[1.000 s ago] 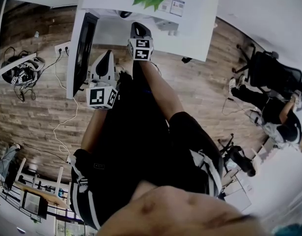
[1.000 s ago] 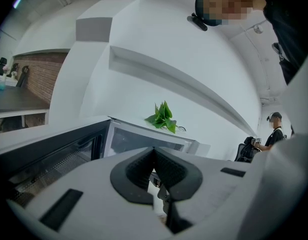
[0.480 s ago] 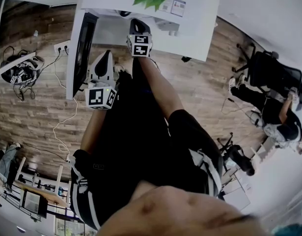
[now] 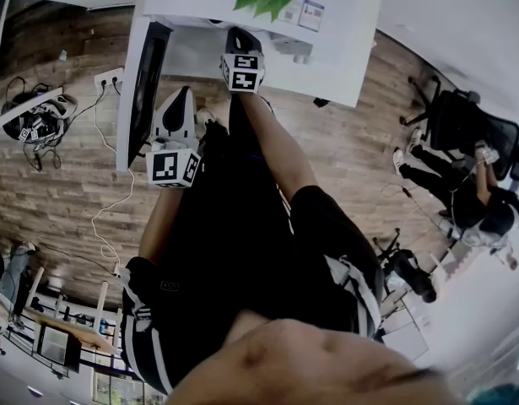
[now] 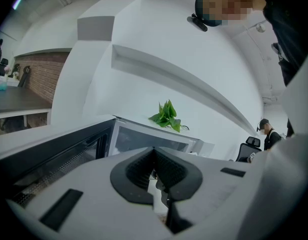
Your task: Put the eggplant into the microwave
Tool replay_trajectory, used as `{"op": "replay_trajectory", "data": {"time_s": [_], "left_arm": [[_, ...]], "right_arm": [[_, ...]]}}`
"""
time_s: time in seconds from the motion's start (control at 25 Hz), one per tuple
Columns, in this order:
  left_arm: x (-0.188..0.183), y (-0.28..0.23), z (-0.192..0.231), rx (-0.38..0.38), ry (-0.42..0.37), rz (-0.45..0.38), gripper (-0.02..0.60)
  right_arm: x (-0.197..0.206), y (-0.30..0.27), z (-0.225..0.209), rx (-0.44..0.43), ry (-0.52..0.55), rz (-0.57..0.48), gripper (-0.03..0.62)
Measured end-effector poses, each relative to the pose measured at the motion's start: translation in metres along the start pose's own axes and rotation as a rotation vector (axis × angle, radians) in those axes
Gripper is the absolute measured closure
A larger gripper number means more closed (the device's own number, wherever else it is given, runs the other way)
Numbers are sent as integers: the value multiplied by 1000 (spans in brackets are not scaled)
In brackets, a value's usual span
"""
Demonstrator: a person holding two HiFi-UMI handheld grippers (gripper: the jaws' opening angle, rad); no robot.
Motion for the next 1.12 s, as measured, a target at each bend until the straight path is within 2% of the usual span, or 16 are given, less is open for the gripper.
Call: {"op": "replay_trajectory", "data": {"time_s": [1.12], "left_arm": [[-6,-13,13,-15,28,-16,549]], "right_arm": [[-17,-6,1,5,13,-6,557]]}}
Point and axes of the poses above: the fingertips, and each gripper's own axes: y backward along the fingers, z to its left, x out of its underside, the point moved 5 cm from there along y, backward along the fingers, and after that the axes turned 5 degrees about x, right-handed, at the moved point
